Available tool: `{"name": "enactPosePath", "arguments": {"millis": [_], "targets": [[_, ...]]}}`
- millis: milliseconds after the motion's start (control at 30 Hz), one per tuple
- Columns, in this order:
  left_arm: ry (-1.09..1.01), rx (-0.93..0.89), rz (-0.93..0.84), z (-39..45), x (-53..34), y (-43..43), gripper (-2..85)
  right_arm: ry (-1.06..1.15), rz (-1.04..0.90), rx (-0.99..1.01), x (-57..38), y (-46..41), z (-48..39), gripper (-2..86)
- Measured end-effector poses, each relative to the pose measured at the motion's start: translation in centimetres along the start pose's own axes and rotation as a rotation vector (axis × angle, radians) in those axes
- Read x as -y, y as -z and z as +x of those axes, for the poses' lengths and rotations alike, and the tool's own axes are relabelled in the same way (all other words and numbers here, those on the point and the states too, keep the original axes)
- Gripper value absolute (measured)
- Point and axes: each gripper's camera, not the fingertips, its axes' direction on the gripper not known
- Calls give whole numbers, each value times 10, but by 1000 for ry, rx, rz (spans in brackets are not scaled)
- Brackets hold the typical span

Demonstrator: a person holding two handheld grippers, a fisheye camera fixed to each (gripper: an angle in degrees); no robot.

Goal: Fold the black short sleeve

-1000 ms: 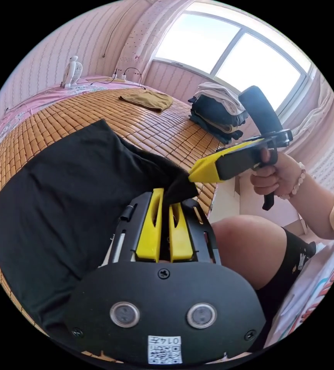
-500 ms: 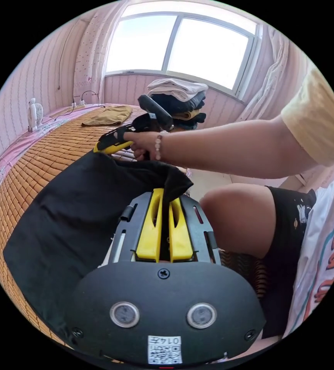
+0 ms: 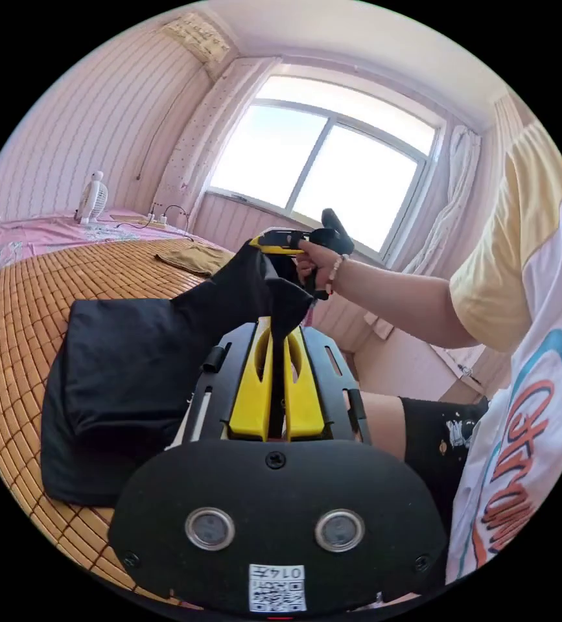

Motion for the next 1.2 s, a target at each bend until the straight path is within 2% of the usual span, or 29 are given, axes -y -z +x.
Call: {"name": "enactPosePath", "arguments": {"millis": [67,200,267,433,533,667,733,867,967,1067,1200], "targets": [[90,31,53,-15,-6,18,-8,87,-53,-16,20,-5,-28,11],[132,305,100,-26,-22,58,-3,230,-201,-14,62,-79,-101,19],[162,404,82,-37,-26,73,5,252,-221,8,73,-118,-130,28],[423,675,105,-90,-46,126,67,217,-327,54,94,-224,-170,65],[501,695,67,-118,-51,145,83,244,-366,-8,98,-246,-174,73],[467,652,2,-141,-49,157,92,370,-413,-96,97,-262,-185,112],[436,595,-86,-155,-46,151,103,457,-465,-168,94,-279,-191,135],[438,611,-226,-174,-38,129,112,561,-532,-260,86,-303,-203,134],[498,639,-295,-189,-34,119,86,589,-540,-203,87,-300,-208,105],[470,641,-331,-193,-27,114,41,602,-538,-191,89,-288,-209,43],[406,610,-383,-195,-21,109,8,584,-464,-95,87,-244,-203,22]]}}
